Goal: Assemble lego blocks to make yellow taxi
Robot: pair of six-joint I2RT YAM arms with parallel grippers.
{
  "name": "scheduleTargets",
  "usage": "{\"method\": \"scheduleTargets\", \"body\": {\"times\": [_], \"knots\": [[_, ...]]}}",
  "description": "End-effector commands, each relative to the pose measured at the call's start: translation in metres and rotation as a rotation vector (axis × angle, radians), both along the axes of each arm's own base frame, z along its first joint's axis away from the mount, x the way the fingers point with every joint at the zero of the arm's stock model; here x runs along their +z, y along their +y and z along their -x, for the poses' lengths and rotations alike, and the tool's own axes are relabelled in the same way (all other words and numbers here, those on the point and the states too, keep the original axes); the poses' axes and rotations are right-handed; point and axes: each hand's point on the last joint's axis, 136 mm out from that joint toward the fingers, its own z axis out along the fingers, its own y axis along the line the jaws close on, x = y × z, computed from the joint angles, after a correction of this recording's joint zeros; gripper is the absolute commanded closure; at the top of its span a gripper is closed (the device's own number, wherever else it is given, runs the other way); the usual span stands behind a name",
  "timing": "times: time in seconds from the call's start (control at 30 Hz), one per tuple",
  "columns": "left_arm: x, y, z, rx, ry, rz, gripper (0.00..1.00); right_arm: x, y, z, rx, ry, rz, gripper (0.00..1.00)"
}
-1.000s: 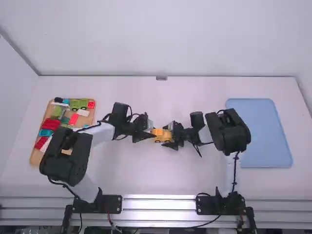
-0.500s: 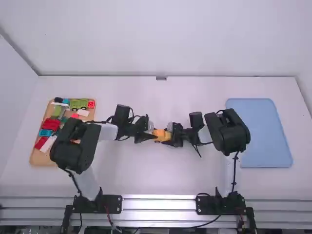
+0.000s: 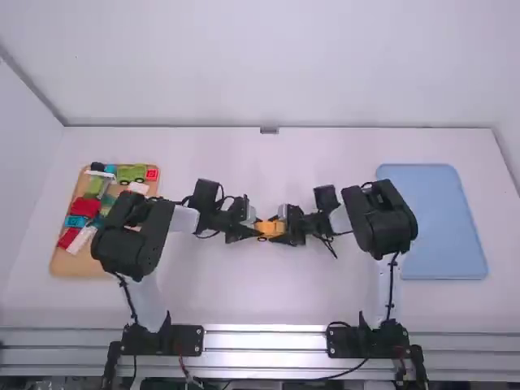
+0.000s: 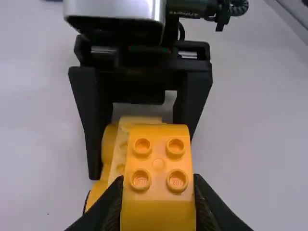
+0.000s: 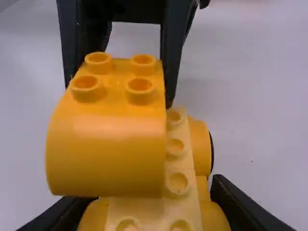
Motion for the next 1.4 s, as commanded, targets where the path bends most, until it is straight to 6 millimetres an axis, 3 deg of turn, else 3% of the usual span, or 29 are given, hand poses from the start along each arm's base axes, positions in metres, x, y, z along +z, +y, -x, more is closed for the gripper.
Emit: {"method": "scheduleTargets", "body": {"times": [0.0,0.53,0.9,1.1,1.37], "knots": [[0.005,-0.005,0.001,-0.024,-0.005,0.03,0.98,-0.013,-0.004,0.002,-0.023,0.024,0.048,0.56],[-0.004,-0.017,0.0,-0.016,-0.032,-0.035,0.98,-0.015,-0.005,0.005,-0.005,0.01,0.05,0.56],[-0.006,-0.013,-0.011,0.03,-0.048,-0.059,0.98,-0.016,-0.005,0.006,-0.006,0.016,0.056,0.56],[-0.018,-0.006,-0.019,0.108,-0.014,-0.136,0.98,-0.015,-0.005,0.006,-0.006,0.016,0.055,0.56],[-0.023,-0.005,-0.012,0.105,0.01,-0.143,0.98,-0.015,-0.005,0.006,-0.006,0.016,0.055,0.56]]}}
